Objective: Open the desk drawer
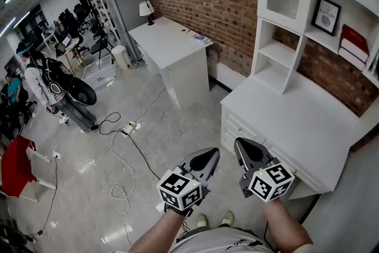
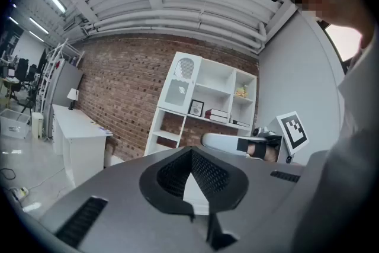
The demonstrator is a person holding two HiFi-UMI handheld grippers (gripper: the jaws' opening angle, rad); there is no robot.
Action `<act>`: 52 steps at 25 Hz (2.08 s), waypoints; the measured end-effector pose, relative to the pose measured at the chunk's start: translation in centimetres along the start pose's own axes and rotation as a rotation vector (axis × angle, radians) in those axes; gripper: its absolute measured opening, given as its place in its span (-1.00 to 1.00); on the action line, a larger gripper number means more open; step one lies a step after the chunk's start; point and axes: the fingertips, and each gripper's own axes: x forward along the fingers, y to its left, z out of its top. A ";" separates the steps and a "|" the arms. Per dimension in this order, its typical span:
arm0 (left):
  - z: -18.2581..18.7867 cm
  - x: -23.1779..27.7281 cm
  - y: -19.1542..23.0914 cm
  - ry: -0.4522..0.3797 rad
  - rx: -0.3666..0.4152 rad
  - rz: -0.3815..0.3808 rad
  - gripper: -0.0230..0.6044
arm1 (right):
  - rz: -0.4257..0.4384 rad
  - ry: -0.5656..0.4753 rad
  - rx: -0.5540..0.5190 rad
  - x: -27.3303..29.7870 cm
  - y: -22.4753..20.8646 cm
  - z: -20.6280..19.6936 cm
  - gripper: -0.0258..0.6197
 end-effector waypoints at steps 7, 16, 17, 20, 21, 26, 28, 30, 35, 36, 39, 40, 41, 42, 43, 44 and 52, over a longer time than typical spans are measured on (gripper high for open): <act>-0.2 0.9 -0.8 0.005 -0.005 -0.003 -0.89 | 0.002 0.010 -0.002 -0.3 -0.7 0.1 -0.87; -1.0 1.4 -0.8 0.013 0.006 -0.003 -0.89 | 0.058 -0.037 0.118 -0.6 -1.4 0.8 -0.86; -1.1 1.7 -0.8 0.014 0.008 -0.004 -0.89 | 0.056 -0.044 0.125 -0.7 -1.8 1.0 -0.87; -1.7 2.2 -1.4 0.022 -0.001 -0.007 -0.89 | 0.042 -0.057 0.152 -1.8 -3.1 1.5 -0.87; -2.0 2.4 -1.6 0.024 -0.002 -0.009 -0.89 | 0.038 -0.062 0.162 -2.2 -3.6 1.6 -0.86; -3.3 4.0 -2.1 0.035 0.003 -0.010 -0.89 | 0.023 -0.078 0.183 -3.4 -6.0 1.9 -0.86; -4.0 4.6 -2.3 0.044 0.003 -0.007 -0.89 | 0.014 -0.075 0.187 -3.8 -7.0 1.6 -0.86; -4.8 5.4 -2.4 0.055 0.002 -0.004 -0.89 | 0.004 -0.071 0.197 -4.0 -8.1 1.2 -0.86; -6.6 6.8 -1.0 0.080 -0.008 0.007 -0.89 | -0.008 -0.063 0.217 -3.2 -10.1 0.2 -0.86; -6.9 7.1 -0.6 0.083 -0.009 0.008 -0.89 | -0.011 -0.062 0.219 -2.8 -10.4 0.0 -0.86; -7.7 7.9 0.7 0.091 0.006 0.000 -0.89 | -0.029 -0.066 0.234 -1.7 -11.6 -0.5 -0.86; -7.9 8.2 1.2 0.094 0.014 -0.004 -0.89 | -0.037 -0.067 0.238 -1.2 -12.0 -0.6 -0.86; -8.2 8.5 1.8 0.097 0.019 -0.008 -0.89 | -0.044 -0.066 0.240 -0.6 -12.3 -0.8 -0.86; -8.5 8.8 2.5 0.101 0.021 -0.012 -0.89 | -0.049 -0.064 0.240 0.1 -12.6 -1.0 -0.86; -8.8 9.2 3.3 0.105 0.020 -0.015 -0.89 | -0.054 -0.060 0.239 0.9 -12.9 -1.1 -0.86; -9.2 9.7 4.2 0.110 0.020 -0.017 -0.89 | -0.059 -0.056 0.238 1.7 -13.3 -1.4 -0.86; -12.8 14.4 12.4 0.152 0.080 -0.088 -0.89 | -0.135 -0.038 0.241 9.4 -16.8 -3.9 -0.86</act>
